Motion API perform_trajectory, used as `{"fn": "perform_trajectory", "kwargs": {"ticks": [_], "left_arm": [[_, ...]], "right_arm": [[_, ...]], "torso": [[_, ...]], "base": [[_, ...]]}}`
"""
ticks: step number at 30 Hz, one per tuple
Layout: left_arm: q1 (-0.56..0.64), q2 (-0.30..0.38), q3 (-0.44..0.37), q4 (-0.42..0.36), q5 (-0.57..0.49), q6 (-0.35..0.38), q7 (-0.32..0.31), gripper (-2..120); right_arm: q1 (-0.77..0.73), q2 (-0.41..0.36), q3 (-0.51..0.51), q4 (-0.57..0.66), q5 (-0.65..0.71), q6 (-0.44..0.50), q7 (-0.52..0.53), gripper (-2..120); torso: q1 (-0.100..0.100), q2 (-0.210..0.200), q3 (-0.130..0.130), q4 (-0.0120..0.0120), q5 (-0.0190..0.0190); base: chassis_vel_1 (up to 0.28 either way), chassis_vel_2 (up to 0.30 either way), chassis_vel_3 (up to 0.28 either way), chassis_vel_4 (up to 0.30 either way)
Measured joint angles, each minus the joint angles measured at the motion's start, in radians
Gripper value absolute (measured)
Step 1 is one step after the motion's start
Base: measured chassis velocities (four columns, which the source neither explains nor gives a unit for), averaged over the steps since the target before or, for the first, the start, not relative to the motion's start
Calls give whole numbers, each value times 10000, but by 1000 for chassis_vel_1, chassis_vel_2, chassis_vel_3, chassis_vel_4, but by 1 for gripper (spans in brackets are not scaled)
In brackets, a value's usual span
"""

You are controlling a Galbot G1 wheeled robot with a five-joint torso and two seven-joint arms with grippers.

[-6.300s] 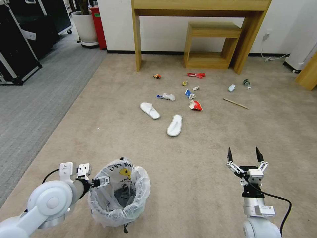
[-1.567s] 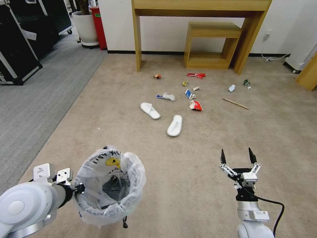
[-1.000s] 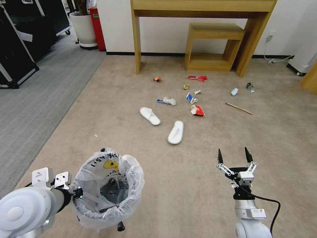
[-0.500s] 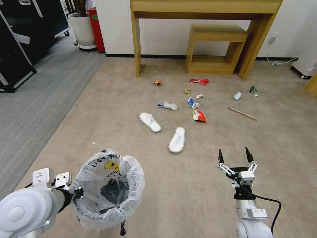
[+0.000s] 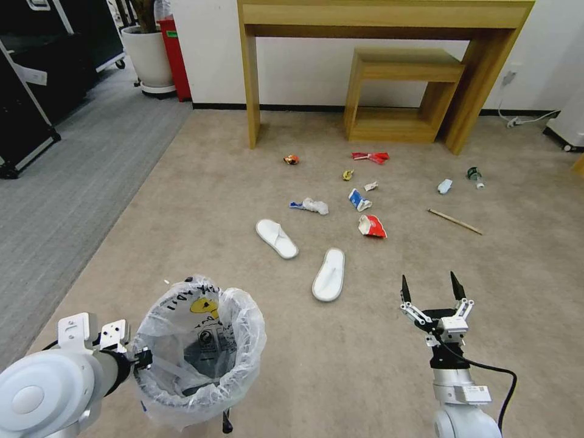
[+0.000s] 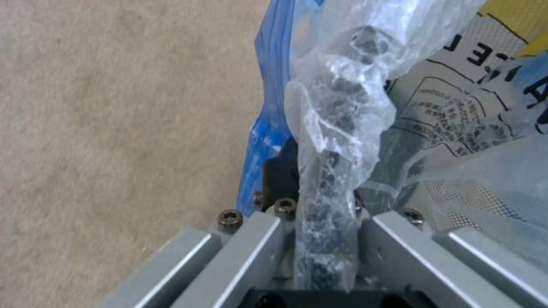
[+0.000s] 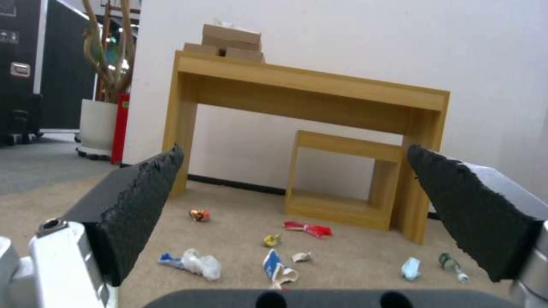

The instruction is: Pick up the trash bin and place the garbage on the floor into it.

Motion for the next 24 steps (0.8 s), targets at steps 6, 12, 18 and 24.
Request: {"fn": "perform_trajectory", "kwargs": {"ticks": [6,12,18,24], "left_arm": [[192,-86,-79,-54,173,20,75,0],[256,-104,-113,-68,240,23,94,0],[351,-143,-129,-137,301,24,102,0],[493,-223,-130,-183,447,26,152,0]], "right_arm": [[0,16,-31,0,-3,10,-57,100],[5,18,-49,0,18,10,-130,100],[2,-24,-41,9,61,16,-162,100],[-7,-43,-38,30,88,24,-171,100]], "torso": [[0,0,0,1,-1],[0,0,0,0,1],[0,0,0,1,0],[0,0,0,1,-1]], "base": [[-189,174,175,-174],[-196,192,196,-208],[-211,204,204,-184],[-223,214,211,-211]]}}
